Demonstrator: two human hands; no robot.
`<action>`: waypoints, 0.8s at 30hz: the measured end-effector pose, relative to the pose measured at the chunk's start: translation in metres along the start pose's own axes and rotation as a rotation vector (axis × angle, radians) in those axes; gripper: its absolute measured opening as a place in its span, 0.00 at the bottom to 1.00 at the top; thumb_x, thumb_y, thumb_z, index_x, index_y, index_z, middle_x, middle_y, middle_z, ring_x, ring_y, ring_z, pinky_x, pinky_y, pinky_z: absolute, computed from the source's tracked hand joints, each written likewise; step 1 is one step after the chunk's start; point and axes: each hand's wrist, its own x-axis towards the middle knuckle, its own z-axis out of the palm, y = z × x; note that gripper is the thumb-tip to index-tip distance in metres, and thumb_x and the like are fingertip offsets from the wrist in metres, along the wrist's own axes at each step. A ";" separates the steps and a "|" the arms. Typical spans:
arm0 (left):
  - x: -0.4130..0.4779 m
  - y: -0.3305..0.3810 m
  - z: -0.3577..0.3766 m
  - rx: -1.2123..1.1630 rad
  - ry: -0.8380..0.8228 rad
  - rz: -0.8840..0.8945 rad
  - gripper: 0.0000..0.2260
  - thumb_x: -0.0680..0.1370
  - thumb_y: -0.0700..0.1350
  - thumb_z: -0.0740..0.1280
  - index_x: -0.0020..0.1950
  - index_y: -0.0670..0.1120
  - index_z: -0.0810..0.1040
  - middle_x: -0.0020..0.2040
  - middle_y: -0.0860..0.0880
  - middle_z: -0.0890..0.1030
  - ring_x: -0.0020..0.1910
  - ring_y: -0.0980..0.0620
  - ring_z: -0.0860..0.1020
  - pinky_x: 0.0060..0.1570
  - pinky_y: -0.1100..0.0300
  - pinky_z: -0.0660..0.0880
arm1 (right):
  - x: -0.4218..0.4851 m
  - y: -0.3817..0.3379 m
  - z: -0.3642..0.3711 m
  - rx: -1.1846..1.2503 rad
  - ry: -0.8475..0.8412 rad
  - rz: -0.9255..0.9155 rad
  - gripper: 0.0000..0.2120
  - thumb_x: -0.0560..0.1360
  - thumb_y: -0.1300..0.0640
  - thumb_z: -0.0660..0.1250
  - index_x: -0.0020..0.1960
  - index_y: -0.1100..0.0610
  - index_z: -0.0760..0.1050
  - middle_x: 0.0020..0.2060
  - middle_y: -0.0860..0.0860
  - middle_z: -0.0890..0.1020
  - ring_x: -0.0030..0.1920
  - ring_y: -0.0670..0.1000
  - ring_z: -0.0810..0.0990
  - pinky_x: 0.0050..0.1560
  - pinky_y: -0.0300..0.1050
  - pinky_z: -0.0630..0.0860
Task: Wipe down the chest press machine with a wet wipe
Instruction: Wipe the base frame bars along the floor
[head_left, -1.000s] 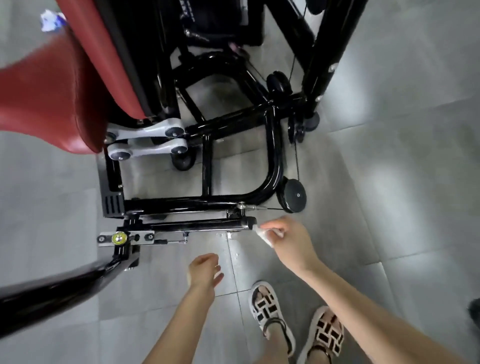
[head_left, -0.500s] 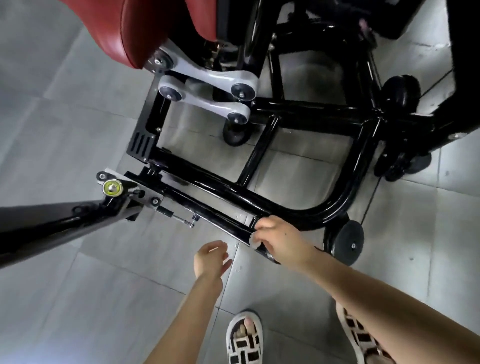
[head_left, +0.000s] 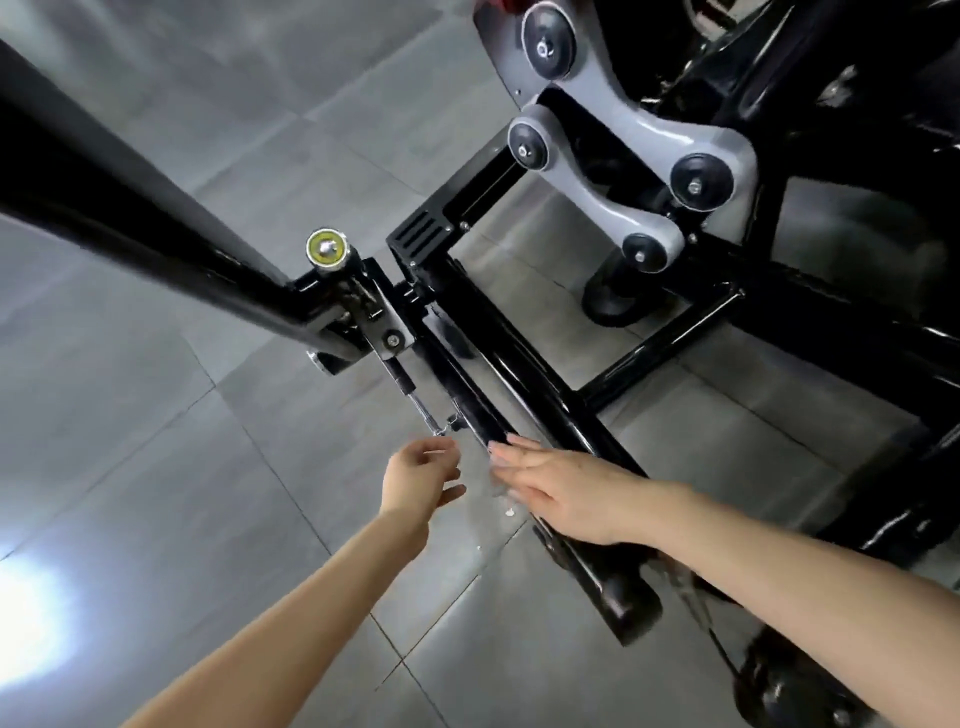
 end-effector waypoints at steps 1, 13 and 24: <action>0.009 -0.003 -0.004 -0.009 0.042 0.070 0.06 0.76 0.37 0.65 0.52 0.41 0.76 0.43 0.44 0.76 0.42 0.49 0.77 0.38 0.58 0.79 | 0.018 0.005 -0.003 -0.023 0.006 0.005 0.21 0.83 0.53 0.49 0.76 0.55 0.59 0.77 0.44 0.50 0.75 0.41 0.44 0.74 0.37 0.40; 0.094 -0.012 -0.020 -0.152 -0.018 0.356 0.19 0.75 0.41 0.69 0.66 0.44 0.72 0.52 0.47 0.76 0.49 0.51 0.78 0.52 0.52 0.79 | 0.035 0.029 -0.011 -0.046 -0.087 -0.143 0.21 0.81 0.46 0.52 0.73 0.46 0.62 0.73 0.32 0.54 0.72 0.30 0.45 0.74 0.34 0.46; 0.106 -0.020 -0.021 -0.338 -0.034 0.451 0.13 0.74 0.32 0.68 0.47 0.51 0.78 0.30 0.53 0.68 0.34 0.54 0.71 0.37 0.65 0.77 | 0.127 0.024 -0.019 -0.210 0.000 -0.108 0.19 0.83 0.58 0.51 0.73 0.55 0.65 0.75 0.42 0.56 0.74 0.38 0.44 0.69 0.31 0.45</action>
